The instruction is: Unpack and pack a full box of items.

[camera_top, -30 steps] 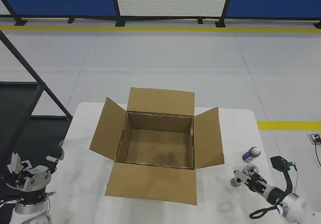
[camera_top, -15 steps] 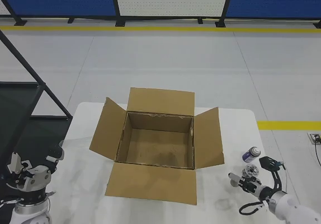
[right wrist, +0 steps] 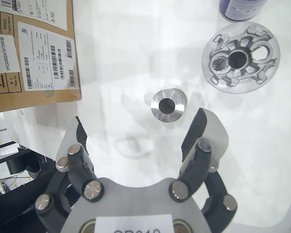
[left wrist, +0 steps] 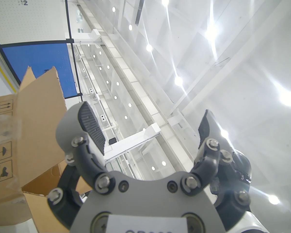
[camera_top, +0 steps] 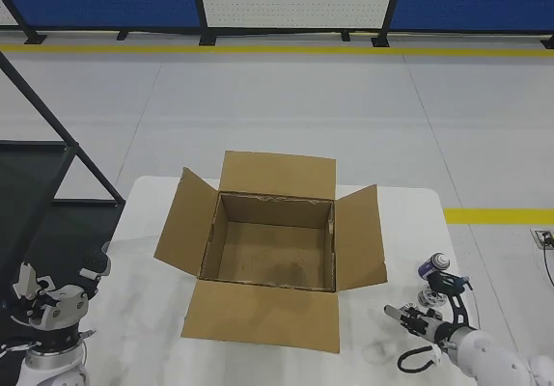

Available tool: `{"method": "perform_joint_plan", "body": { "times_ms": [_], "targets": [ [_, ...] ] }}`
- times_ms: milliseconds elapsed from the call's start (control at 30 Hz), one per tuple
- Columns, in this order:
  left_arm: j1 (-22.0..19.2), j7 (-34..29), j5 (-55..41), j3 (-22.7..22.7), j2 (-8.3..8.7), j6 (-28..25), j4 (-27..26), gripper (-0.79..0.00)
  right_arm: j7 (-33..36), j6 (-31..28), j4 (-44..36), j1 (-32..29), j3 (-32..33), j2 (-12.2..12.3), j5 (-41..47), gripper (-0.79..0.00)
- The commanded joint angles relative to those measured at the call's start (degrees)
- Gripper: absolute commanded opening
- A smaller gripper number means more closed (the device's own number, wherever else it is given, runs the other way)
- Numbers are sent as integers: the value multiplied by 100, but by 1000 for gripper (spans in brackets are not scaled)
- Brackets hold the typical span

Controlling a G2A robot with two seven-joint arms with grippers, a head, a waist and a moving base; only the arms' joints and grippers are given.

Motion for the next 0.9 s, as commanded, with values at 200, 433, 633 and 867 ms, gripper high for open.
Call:
{"method": "perform_joint_plan", "body": {
  "times_ms": [200, 433, 633, 867],
  "targets": [
    [0, 0, 0, 0, 0, 0, 0, 0, -8, 581, 13, 154, -368, 1, -865, 0],
    [0, 0, 0, 0, 0, 0, 0, 0, 245, 780, 241, 442, -596, -3, -1217, 0],
    [0, 0, 0, 0, 0, 0, 0, 0, 322, 923, 423, 629, -774, -18, -1437, -77],
    [0, 0, 0, 0, 0, 0, 0, 0, 375, 1023, 616, 808, -907, -40, -1553, -400]
  ]
}}
